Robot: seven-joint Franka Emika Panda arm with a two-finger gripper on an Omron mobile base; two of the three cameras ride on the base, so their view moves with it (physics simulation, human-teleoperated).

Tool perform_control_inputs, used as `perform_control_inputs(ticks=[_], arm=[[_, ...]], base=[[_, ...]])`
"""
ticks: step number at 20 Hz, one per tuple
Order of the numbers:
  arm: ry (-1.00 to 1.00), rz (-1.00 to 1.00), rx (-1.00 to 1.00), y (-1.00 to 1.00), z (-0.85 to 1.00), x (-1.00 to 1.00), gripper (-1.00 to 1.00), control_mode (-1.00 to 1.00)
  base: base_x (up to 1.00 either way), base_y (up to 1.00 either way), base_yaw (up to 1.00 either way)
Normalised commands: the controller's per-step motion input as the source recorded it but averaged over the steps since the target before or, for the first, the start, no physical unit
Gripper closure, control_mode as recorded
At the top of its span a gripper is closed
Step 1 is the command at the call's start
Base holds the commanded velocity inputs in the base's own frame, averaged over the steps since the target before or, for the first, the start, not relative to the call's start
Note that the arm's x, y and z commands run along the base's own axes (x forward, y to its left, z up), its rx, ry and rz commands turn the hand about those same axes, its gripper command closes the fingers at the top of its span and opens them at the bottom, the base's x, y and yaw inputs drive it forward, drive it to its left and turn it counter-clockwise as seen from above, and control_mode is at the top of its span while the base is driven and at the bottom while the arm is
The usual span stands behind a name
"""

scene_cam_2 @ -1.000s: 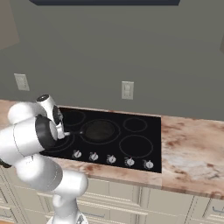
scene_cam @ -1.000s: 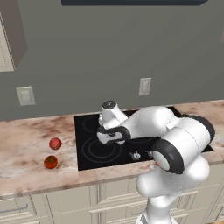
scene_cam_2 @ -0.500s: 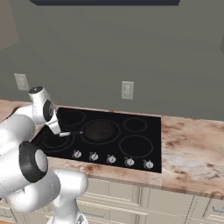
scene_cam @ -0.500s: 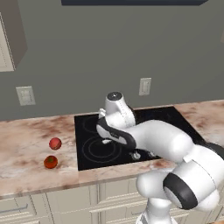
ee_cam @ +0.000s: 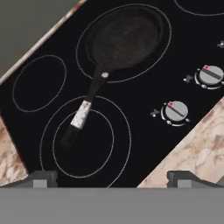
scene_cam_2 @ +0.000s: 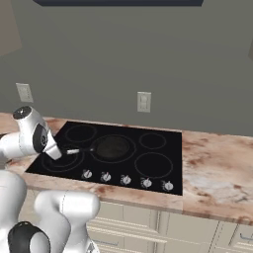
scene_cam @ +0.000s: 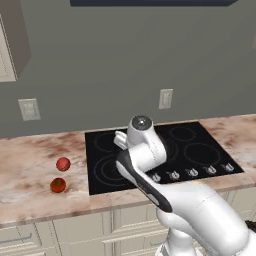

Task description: Place the pan on the center burner on the stove. Then place the tomato and the onion in the pan and turn on the center burner.

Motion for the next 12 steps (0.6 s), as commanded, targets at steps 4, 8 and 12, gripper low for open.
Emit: perform_control_inputs(ticks=[4, 8, 12], arm=[[-0.06, 0.19, -0.01, 0.0, 0.59, -0.32, -1.0, -1.0], [0.0, 0.21, -0.06, 0.04, 0.66, -0.23, -1.0, -1.0], [0.13, 0.14, -0.1, 0.35, 0.78, -0.03, -1.0, -1.0]], base=[[0.0, 0.0, 0.0], [0.0, 0.0, 0.0], [0.0, 0.0, 0.0]])
